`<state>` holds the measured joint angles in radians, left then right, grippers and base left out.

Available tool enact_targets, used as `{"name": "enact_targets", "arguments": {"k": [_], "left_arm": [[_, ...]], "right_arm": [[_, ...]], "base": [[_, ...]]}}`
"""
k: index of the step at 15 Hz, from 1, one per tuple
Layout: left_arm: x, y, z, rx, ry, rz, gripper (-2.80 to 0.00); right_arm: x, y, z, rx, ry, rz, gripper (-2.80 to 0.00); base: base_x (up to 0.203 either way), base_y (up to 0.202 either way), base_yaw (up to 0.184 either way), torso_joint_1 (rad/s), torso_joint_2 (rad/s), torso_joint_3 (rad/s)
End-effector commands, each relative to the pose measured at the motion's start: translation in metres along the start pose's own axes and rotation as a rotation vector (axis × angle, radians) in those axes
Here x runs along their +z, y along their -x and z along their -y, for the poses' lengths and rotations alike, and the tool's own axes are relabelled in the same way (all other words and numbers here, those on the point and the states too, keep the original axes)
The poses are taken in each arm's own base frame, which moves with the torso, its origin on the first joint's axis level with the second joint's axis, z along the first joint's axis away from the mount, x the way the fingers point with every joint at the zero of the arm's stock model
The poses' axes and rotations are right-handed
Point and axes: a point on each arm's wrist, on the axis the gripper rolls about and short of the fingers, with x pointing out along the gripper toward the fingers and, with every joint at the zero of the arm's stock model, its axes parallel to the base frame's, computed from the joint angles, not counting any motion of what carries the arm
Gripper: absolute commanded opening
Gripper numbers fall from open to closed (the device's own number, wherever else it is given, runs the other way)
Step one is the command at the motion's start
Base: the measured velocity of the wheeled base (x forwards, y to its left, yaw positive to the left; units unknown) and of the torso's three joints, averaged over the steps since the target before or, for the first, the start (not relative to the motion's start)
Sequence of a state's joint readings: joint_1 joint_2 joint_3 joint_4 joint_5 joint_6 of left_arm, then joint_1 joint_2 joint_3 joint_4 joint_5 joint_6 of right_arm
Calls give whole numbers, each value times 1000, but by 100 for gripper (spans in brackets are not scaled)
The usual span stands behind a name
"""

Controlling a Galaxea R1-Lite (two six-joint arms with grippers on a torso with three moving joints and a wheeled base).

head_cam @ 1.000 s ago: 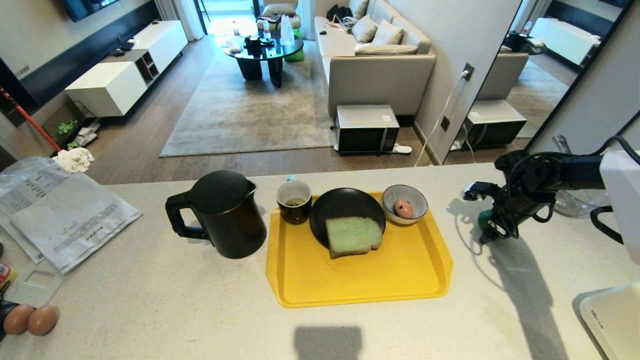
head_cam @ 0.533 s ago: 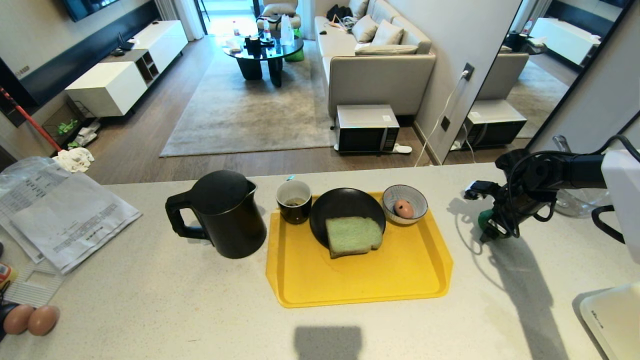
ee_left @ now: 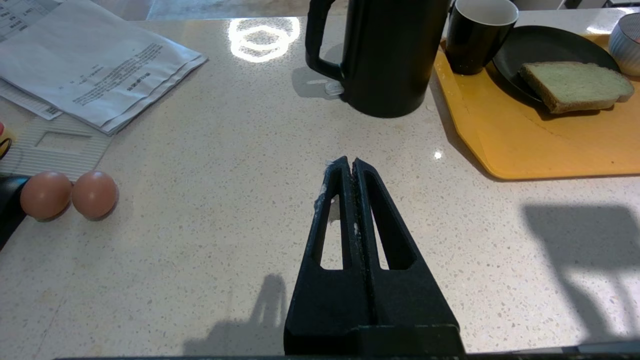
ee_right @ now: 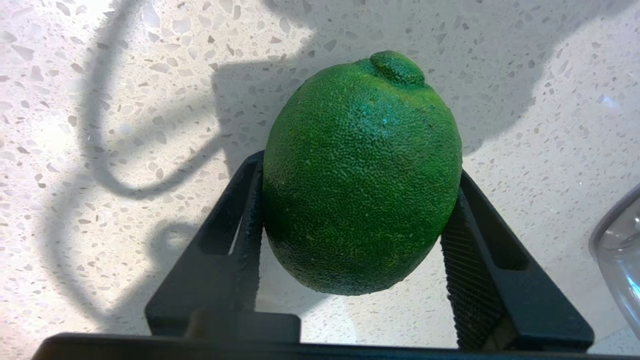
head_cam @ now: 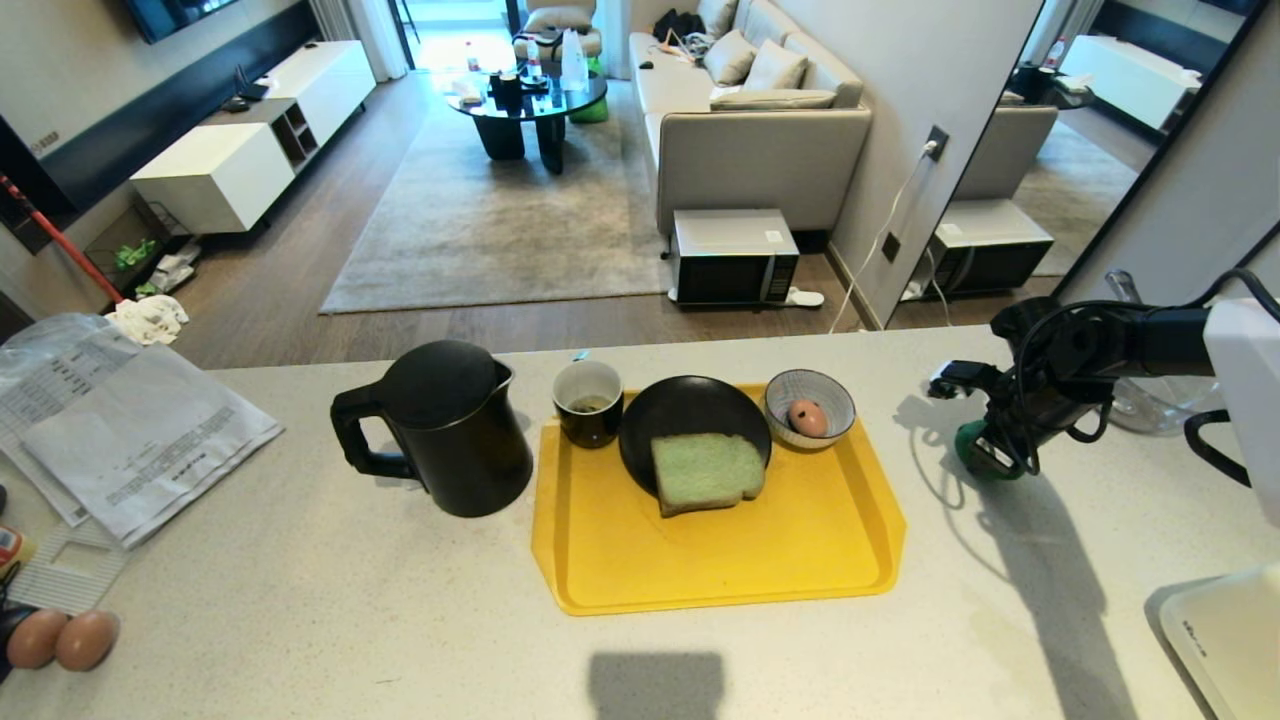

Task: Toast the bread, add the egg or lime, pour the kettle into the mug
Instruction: Put the fruit on a plate

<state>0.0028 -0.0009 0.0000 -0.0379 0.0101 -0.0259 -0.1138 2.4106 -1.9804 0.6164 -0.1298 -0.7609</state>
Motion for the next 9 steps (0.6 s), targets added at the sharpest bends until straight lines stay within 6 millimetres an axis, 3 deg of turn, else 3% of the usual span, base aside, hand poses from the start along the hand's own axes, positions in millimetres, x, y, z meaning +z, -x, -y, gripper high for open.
{"name": "enact_targets", "arguments": {"k": [1,5,9], "left_arm": [[-4,-1,0,1,0,-11,-280],[-4,-1,0,1,0,-11,-280],[-4,-1,0,1,0,-11,-280]], "right_arm": [[0,1,0,0,4,-2,-280],[0,8,1,-3,2,4,-280],[-2,42,5,-5,-1,16,-280]], "base": [[0,0,0,0,0,0],[0,0,0,0,0,0],[0,0,0,0,0,0]]}}
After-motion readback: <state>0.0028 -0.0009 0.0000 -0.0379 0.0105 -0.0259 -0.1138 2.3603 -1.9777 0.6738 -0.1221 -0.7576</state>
